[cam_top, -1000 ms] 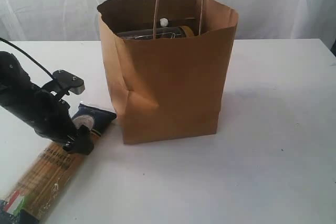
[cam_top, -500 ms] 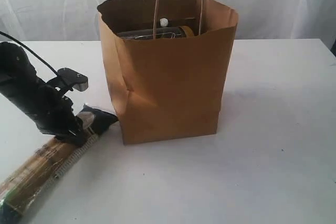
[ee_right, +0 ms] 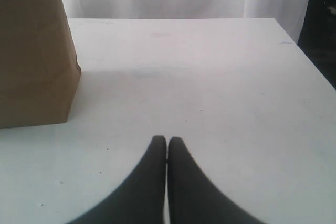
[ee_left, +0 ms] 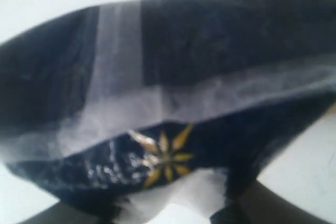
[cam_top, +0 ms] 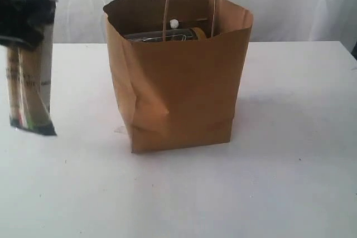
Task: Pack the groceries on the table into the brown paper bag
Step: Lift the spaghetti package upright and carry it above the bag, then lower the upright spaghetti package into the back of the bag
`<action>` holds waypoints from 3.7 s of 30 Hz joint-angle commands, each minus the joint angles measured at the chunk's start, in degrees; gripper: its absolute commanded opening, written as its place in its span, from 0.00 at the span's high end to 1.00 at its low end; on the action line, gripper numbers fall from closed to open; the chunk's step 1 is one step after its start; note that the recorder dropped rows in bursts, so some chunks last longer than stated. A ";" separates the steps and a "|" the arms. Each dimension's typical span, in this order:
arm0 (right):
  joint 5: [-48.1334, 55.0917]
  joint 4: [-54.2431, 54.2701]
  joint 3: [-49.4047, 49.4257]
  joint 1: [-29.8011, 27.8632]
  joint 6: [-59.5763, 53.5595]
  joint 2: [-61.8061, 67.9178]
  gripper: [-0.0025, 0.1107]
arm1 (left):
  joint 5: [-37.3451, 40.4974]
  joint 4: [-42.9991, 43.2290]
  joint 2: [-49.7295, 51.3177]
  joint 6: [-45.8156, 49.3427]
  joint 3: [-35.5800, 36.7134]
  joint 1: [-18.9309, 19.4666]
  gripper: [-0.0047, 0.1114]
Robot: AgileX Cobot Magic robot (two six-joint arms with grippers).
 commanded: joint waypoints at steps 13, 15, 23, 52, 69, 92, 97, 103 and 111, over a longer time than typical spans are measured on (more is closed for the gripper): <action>-0.55 -0.10 0.13 0.20 -0.09 -0.11 0.98 | -27.75 -50.15 -7.78 17.36 -14.08 -0.35 0.96; -0.55 -0.10 0.13 0.20 -0.09 -0.11 0.98 | -29.06 -60.19 -6.38 25.30 -14.08 -0.35 0.96; -0.55 -0.10 0.13 0.20 -0.09 -0.11 0.98 | -25.24 -94.27 -1.05 53.32 -14.08 -2.92 0.96; -0.55 -0.10 0.13 0.20 -0.09 -0.11 0.98 | -25.08 -104.56 8.17 80.38 -19.53 -14.27 0.96; -0.55 -0.10 0.13 0.20 -0.09 -0.11 0.98 | -24.69 -103.50 9.07 80.67 -21.30 -14.27 0.96; -0.55 -0.10 0.13 0.20 -0.09 -0.11 0.98 | -30.99 -102.85 11.91 91.06 -27.24 -14.27 0.96; -0.55 -0.10 0.13 0.20 -0.09 -0.11 0.98 | -27.85 -102.62 14.03 86.03 -27.24 -14.27 0.96; -0.55 -0.10 0.13 0.20 -0.09 -0.11 0.98 | -29.14 -94.52 15.80 80.12 -24.41 -16.44 0.96; -0.55 -0.10 0.13 0.20 -0.09 -0.11 0.98 | -41.41 -93.62 15.80 80.02 -19.00 -25.40 0.96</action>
